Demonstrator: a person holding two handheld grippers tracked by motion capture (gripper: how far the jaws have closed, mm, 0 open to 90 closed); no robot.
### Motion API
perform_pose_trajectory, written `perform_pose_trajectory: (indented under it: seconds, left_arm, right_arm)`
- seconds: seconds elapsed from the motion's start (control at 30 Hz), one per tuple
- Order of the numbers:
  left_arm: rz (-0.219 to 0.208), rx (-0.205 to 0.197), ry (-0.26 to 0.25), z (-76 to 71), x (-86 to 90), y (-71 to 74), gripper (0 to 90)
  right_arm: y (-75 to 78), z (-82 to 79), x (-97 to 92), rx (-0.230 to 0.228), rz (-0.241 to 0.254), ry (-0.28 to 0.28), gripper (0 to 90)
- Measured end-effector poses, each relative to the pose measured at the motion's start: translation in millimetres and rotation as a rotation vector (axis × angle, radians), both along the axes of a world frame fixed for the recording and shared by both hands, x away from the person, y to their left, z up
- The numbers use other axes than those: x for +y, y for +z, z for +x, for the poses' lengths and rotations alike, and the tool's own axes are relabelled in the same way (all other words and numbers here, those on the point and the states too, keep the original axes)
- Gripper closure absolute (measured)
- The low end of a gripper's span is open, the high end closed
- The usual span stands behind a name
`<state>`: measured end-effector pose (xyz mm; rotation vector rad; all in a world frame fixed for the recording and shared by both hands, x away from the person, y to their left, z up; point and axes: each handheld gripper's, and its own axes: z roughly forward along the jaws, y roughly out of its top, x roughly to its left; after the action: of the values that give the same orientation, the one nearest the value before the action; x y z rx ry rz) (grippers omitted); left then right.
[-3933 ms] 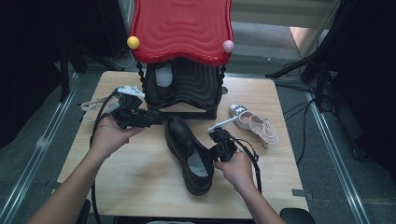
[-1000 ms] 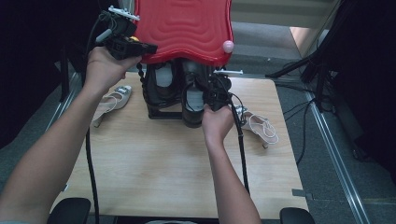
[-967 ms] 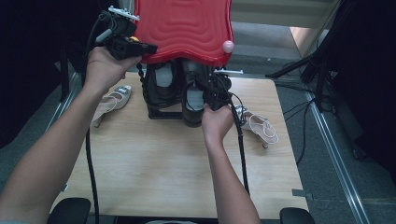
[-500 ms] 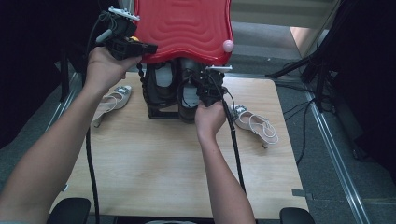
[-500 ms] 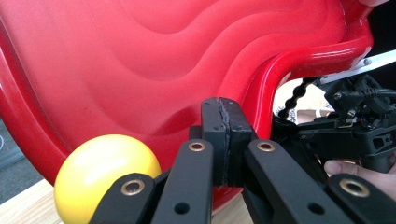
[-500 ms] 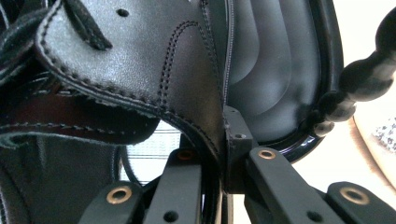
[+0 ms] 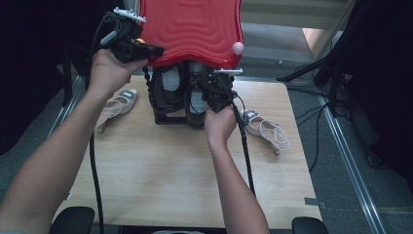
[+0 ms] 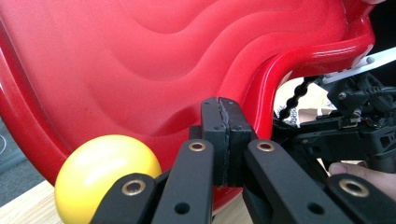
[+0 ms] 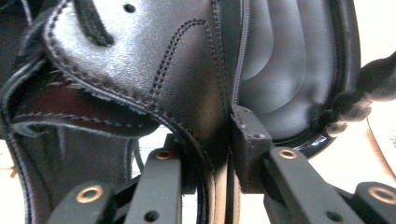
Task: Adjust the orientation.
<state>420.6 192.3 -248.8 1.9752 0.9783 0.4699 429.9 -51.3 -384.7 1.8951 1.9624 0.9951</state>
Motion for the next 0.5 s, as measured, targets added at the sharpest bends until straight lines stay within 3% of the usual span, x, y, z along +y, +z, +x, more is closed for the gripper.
perform_pose_trajectory:
  seconds: [0.5]
  left_arm:
    - [0.003,0.002,0.003,-0.2,-0.3,0.2,90.0]
  right_arm:
    - [10.0,-9.2,-5.3,-0.002,0.017,0.051,64.0]
